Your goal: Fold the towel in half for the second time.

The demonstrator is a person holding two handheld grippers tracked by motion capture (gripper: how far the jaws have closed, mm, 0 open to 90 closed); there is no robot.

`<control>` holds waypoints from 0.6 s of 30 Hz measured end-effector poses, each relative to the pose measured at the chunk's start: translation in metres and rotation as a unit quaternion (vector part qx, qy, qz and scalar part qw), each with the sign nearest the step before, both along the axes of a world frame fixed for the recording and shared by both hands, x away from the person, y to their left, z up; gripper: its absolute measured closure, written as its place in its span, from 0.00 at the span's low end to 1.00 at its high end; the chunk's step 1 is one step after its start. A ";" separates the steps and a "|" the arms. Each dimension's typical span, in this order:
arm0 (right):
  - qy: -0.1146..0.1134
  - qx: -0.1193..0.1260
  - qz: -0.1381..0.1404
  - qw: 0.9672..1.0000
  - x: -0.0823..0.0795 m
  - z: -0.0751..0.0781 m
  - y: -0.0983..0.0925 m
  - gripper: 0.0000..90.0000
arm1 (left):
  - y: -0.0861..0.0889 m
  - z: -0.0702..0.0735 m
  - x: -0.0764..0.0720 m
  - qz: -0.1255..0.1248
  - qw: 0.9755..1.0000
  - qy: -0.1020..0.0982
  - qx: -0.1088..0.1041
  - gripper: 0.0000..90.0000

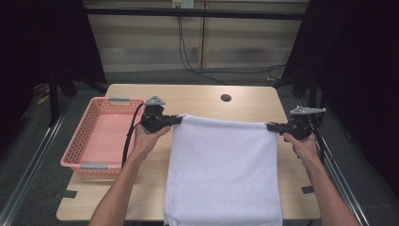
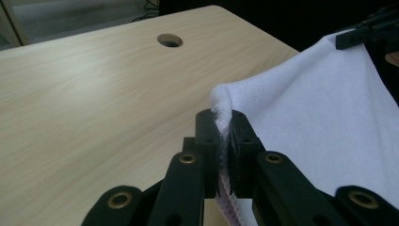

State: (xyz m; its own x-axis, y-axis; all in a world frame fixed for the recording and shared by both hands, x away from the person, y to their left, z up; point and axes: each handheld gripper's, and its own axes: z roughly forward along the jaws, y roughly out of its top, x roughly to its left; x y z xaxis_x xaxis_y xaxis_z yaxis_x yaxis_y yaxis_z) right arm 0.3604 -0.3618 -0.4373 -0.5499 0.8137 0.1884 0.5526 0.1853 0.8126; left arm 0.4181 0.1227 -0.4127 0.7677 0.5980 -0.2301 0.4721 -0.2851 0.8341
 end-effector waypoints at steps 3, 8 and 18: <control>0.003 -0.001 -0.009 1.000 0.011 0.005 0.000 0.95 | -0.002 0.002 0.010 0.009 1.000 -0.003 -0.001 0.94; -0.002 0.006 -0.021 1.000 0.033 0.018 -0.004 0.95 | -0.001 0.015 0.019 0.015 1.000 -0.016 -0.011 0.95; -0.038 0.017 0.013 0.999 -0.009 0.041 -0.003 0.95 | 0.014 0.024 -0.021 -0.010 0.999 -0.046 -0.020 0.95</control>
State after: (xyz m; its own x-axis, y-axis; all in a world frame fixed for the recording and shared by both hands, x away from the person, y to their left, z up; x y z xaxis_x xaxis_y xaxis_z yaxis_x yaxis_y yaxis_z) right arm 0.3518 -0.3649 -0.3966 -0.5847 0.7927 0.1722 0.4837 0.1702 0.8586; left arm 0.3976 0.1367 -0.3891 0.7983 0.5744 -0.1808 0.3870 -0.2594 0.8848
